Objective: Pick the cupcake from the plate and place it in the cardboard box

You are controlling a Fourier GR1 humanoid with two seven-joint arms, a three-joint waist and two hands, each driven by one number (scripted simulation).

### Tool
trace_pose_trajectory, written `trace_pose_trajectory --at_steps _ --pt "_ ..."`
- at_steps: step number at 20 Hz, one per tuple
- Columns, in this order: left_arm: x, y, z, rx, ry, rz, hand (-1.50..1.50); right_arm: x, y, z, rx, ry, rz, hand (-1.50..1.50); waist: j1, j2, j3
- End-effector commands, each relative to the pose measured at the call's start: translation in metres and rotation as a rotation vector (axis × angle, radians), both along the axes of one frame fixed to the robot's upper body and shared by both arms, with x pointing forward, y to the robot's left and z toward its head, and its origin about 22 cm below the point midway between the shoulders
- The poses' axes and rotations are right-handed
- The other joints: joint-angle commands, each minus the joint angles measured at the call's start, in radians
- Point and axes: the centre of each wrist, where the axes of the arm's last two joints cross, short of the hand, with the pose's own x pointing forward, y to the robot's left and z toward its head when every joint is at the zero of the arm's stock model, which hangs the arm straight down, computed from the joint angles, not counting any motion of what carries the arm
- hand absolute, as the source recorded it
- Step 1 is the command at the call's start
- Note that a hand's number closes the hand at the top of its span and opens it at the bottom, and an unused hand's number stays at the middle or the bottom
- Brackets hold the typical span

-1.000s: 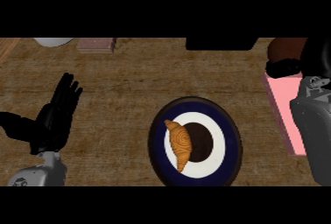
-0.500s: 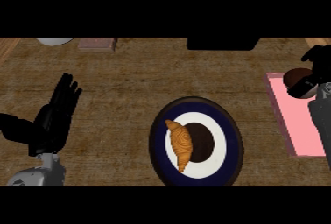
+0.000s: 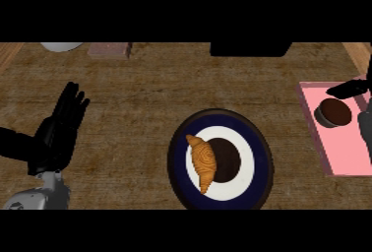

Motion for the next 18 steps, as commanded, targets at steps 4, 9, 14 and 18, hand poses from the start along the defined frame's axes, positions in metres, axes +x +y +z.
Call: trace_pose_trajectory --at_steps 4,9,14,18 --pt "-0.005 0.000 -0.010 -0.004 0.004 -0.002 0.00 -0.001 0.008 0.027 0.180 -0.379 0.048 -1.50 -0.009 -0.004 -0.001" --pt "0.000 0.006 -0.005 0.010 -0.001 0.013 0.00 -0.014 -0.007 0.047 0.502 -0.551 0.034 -1.50 -0.022 -0.007 -0.001" --pt "-0.009 -0.002 -0.015 -0.022 0.017 0.033 0.00 -0.050 -0.046 0.038 0.664 -0.678 0.053 -1.50 -0.026 -0.008 0.000" --pt "-0.011 0.010 -0.012 0.014 0.003 0.002 0.00 -0.074 -0.071 0.014 0.669 -0.752 0.031 -1.50 -0.015 -0.004 -0.001"
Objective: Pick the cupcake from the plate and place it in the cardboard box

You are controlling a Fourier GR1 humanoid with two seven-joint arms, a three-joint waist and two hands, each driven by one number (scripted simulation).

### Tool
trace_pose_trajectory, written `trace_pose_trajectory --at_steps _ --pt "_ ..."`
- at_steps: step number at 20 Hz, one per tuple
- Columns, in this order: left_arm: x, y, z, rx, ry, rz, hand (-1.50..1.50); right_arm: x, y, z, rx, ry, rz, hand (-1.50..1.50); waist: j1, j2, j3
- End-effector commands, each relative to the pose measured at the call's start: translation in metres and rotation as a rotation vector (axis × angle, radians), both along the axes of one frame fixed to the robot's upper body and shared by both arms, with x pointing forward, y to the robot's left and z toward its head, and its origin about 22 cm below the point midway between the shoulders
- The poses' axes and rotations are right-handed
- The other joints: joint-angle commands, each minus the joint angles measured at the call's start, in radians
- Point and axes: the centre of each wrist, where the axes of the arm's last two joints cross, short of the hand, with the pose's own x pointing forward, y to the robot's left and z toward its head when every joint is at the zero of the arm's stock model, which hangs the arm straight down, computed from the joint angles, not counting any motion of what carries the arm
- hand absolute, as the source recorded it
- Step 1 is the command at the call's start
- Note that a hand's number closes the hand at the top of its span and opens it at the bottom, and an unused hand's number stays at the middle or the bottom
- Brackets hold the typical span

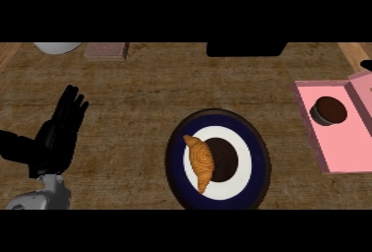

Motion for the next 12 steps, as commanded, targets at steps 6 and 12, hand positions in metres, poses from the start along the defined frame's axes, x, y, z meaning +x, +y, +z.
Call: trace_pose_trajectory --at_steps 6,12 --pt "0.011 0.004 0.004 0.006 -0.005 -0.007 0.00 -0.075 -0.050 -0.030 0.044 -0.137 -0.058 -1.50 -0.004 0.002 0.000" --pt "0.002 0.007 0.009 0.000 -0.014 -0.022 0.00 -0.108 -0.083 -0.045 0.058 -0.122 -0.072 -1.50 0.006 0.002 0.000"
